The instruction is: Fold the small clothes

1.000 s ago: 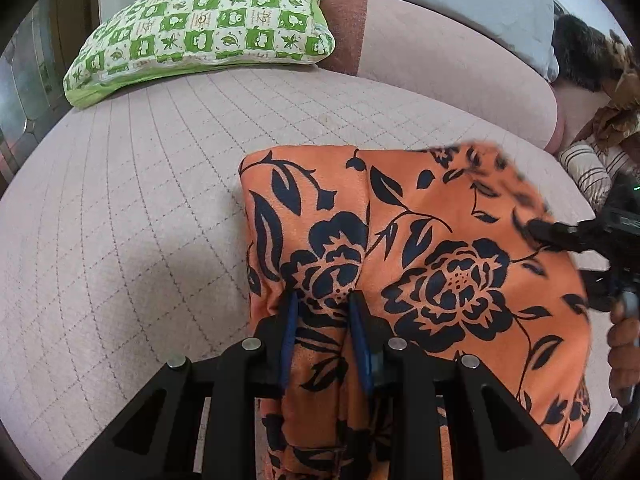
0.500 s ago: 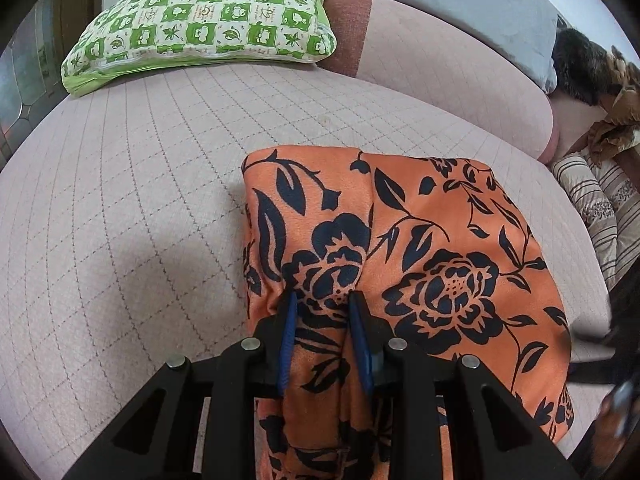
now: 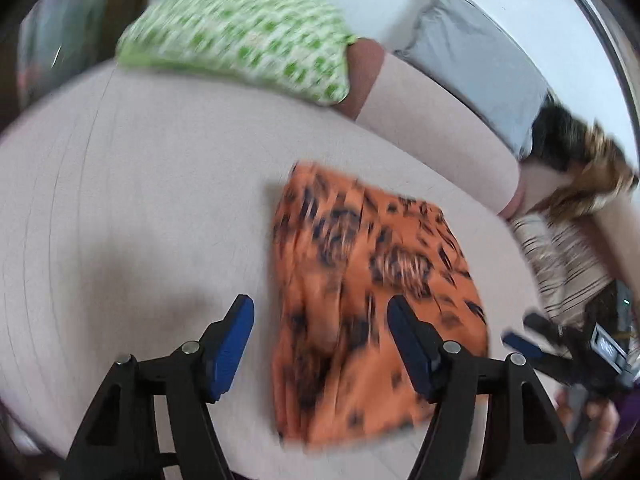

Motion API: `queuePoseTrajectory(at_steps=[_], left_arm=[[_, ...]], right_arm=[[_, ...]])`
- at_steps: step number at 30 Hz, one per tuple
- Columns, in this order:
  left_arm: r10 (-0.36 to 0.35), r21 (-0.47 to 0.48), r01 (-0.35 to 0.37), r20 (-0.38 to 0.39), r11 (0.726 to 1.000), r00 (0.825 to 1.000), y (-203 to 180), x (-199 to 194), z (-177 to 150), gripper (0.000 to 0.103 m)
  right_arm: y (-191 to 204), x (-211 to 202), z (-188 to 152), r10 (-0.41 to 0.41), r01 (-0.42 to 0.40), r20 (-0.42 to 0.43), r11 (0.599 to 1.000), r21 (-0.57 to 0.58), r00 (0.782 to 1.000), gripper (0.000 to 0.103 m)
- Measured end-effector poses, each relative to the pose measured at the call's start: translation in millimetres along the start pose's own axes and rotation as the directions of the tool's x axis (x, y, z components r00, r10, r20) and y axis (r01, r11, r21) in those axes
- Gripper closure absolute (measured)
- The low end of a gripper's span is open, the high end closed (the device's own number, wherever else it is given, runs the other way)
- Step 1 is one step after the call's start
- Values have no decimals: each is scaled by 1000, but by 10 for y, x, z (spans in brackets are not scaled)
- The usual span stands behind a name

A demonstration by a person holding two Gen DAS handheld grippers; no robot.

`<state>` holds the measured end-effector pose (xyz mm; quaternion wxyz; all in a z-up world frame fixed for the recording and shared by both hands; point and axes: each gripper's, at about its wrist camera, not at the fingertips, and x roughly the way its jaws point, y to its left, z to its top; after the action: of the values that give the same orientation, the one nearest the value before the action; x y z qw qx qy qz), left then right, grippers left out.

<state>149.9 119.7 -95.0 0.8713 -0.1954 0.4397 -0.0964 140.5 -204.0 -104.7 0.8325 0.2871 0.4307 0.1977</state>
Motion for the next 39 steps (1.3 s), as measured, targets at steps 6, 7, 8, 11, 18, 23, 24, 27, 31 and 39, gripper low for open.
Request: queuePoseTrajectory(at_steps=[6,7,8,11,18,23,24,27,31,39], left_arm=[[-86,-123,65,-170,990,982,202,292,-461,90],[-132,-197,99,-165,976,977,300,322,-480,90],[-153,-220,115,-164,969,975,324,302,-462,90],[-119,-159,88,-197,983,973,197,248,-383,83],[-111,-24,109,-66,994,992,-202,242,429,26],[-116,-129,97,-150,987,982,-89,1140,941,76],[-93,-142,68,-181,988,979,-54,1276,949,87],[-111,-219,64,-208,974,972,7,1462,979,87],[-7,-103,-9,-149,995,989,-251,1253,945,70],[174,151,-174,11,973,985,-880,619,472,37]], right_arm=[[238,626,56,-44,33,-116,995,-93,992,26],[247,736,76,-52,41,-124,995,-93,991,26],[268,748,49,-52,40,-112,993,-108,992,26],[290,729,33,-38,22,-133,992,-124,990,21],[158,713,75,25,-34,-150,998,-56,988,19],[152,695,46,59,-63,-139,998,-25,988,17],[119,689,40,77,-79,-134,997,-8,988,17],[90,698,21,101,-101,-136,995,6,986,17],[140,687,12,80,-84,-138,996,-25,987,17],[292,448,-41,7,-13,-95,998,-56,995,17]])
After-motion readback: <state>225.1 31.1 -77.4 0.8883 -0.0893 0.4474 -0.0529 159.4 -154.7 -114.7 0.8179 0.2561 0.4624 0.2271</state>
